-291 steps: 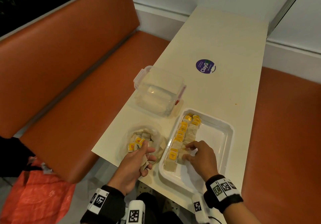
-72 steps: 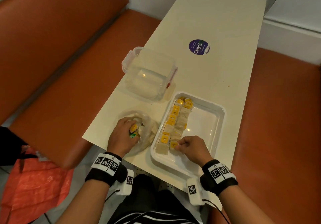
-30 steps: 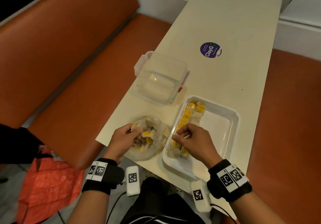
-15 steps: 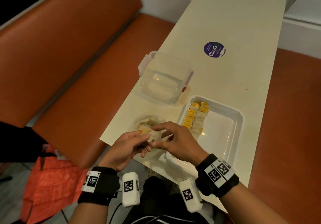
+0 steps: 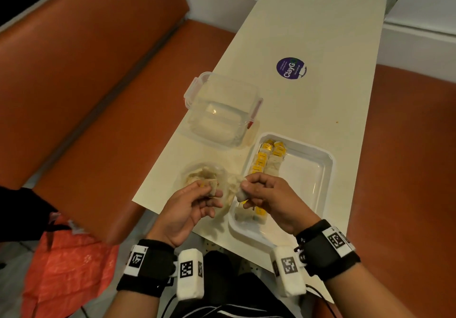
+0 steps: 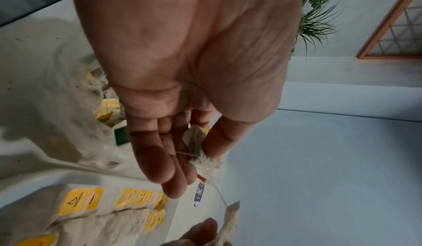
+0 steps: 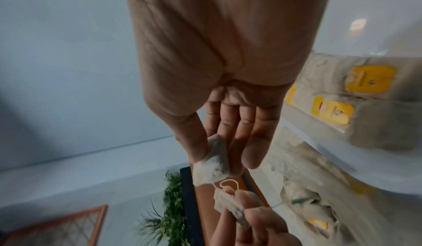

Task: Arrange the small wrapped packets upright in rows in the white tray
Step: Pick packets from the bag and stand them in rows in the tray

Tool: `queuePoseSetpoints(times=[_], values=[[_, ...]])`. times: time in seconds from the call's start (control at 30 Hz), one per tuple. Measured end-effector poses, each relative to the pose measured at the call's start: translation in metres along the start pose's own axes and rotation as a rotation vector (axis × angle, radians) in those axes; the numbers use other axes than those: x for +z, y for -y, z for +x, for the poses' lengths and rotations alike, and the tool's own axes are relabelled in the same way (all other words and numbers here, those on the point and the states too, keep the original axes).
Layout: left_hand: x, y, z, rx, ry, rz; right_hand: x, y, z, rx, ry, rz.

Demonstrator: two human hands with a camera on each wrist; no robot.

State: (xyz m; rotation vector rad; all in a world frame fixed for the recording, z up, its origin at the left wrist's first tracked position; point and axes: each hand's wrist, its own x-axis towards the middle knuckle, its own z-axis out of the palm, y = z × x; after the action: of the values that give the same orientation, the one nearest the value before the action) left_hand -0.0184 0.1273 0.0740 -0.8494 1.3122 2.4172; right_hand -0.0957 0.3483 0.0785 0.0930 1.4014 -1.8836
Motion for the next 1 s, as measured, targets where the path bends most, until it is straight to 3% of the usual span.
queuePoseSetpoints(times=[0.17,0.3,0.53,0.63,0.73,0.83,1.0], values=[[0.01,0.0,-0.004,0.024,0.056,-0.028,-0.004,-0.004,-0.006,0.027,0.019,0.267],[0.025,0.003,-0.007,0.06,0.046,0.147,-0.007,-0.004,-0.013,0.049,0.119,0.386],[0.061,0.005,-0.014,0.18,0.223,0.445,-0.016,-0.012,-0.017,0.132,0.257,0.341],[0.068,0.008,-0.012,0.206,0.224,0.517,-0.027,-0.016,-0.02,0.157,0.264,0.325],[0.073,0.013,-0.006,0.249,0.127,0.568,-0.037,-0.015,-0.024,0.132,0.159,0.175],[0.074,0.019,0.003,0.255,0.042,0.575,-0.046,-0.008,-0.032,-0.015,0.05,-0.086],[0.083,0.025,0.005,0.228,0.045,0.575,-0.043,0.005,-0.042,-0.167,-0.053,-0.287]])
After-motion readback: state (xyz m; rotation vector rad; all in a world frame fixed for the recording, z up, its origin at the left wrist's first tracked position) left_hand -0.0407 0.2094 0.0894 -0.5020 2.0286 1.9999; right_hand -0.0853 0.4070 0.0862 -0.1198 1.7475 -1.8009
